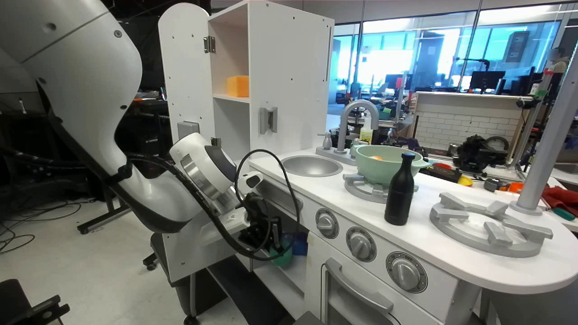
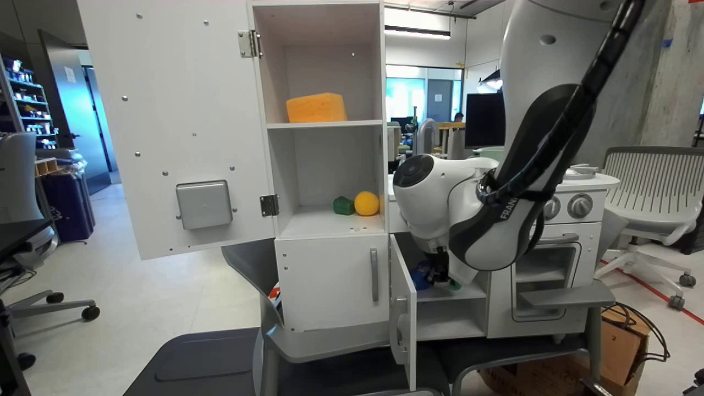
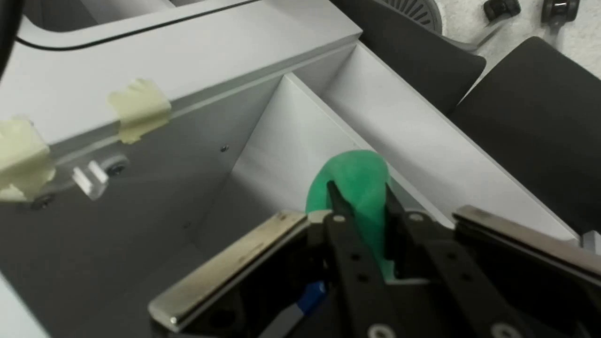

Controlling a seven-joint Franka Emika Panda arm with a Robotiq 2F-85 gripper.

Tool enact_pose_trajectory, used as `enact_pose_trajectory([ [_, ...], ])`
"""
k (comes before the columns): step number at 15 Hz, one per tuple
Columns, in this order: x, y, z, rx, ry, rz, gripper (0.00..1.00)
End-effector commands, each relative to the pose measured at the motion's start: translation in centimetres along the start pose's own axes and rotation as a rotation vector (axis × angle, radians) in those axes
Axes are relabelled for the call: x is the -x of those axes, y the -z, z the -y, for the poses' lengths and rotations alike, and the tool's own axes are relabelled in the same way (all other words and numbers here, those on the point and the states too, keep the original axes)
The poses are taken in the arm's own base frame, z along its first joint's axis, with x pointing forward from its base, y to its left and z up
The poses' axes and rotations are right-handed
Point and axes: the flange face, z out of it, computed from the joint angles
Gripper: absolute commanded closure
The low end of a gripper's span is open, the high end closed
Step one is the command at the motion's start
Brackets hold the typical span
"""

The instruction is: Open the bottom door of cabinet, pick up the blue bottle and light green object and put them in the bottom compartment.

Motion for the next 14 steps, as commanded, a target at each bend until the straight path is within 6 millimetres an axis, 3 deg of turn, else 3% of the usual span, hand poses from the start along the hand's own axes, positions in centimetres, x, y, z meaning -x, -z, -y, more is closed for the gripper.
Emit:
enact_pose_trajectory([
  [1, -1.2, -0.9, 0.5, 0.078, 0.03, -0.011, 0.96],
  [14, -2.1, -3.3, -2.1, 0.161, 0.051, 0.004, 0.96],
])
